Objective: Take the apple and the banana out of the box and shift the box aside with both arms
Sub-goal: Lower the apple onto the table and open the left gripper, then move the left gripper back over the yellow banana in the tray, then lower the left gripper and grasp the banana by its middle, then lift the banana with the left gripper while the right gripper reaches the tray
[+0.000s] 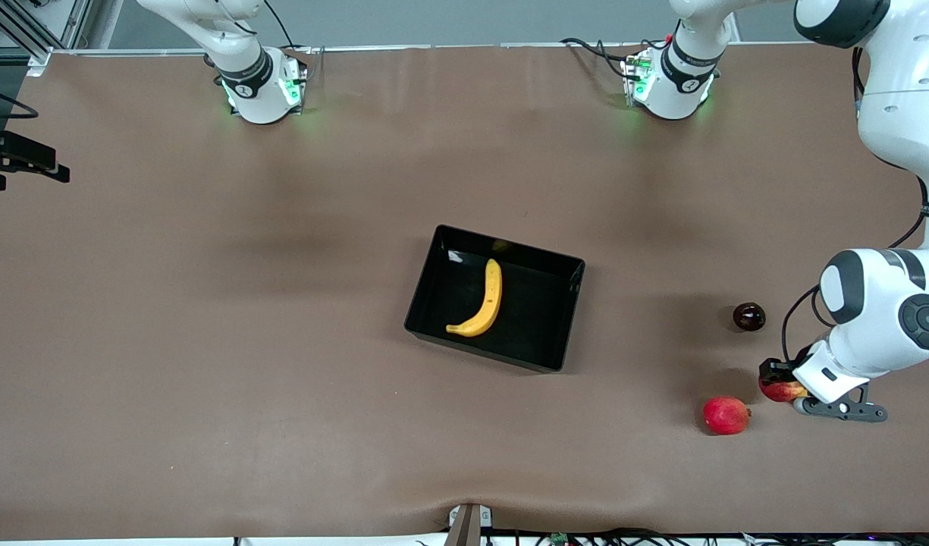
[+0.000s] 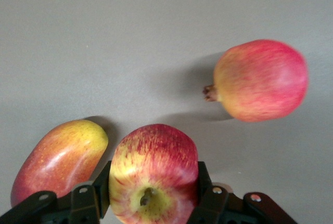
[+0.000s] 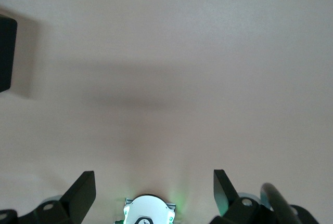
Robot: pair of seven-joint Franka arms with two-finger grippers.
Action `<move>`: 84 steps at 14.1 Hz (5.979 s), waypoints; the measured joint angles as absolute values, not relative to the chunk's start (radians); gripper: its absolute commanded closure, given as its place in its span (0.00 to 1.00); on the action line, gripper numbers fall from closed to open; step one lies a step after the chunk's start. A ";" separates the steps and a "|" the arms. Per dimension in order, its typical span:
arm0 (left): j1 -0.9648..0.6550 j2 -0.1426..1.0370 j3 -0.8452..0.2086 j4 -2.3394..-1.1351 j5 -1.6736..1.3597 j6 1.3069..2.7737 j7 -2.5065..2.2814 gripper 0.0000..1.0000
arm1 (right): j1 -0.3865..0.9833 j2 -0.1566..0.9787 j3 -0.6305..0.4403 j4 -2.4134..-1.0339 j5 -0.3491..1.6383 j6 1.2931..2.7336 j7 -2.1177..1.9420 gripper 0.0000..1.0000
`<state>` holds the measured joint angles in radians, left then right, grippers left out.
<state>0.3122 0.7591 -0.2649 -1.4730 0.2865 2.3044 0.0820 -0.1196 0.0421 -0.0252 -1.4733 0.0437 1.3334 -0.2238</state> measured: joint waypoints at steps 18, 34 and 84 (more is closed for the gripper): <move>0.277 0.633 -0.498 -1.441 0.317 2.038 -0.020 0.00 | -0.120 0.042 -0.026 -1.473 0.044 1.333 -0.223 0.00; -0.147 0.763 -0.670 -1.482 0.473 2.093 -0.671 0.00 | -0.120 0.042 -0.025 -1.473 0.044 1.333 -0.223 0.00; -0.235 0.633 -0.462 -1.437 0.487 2.025 -0.785 1.00 | -0.049 0.078 -0.010 -1.483 0.187 1.284 -0.022 0.00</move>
<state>-0.2345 0.6333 -0.4618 -1.4368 0.4865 2.0254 -0.7853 -0.0491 0.0780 -0.0096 -1.4828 0.1873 1.2837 -0.0219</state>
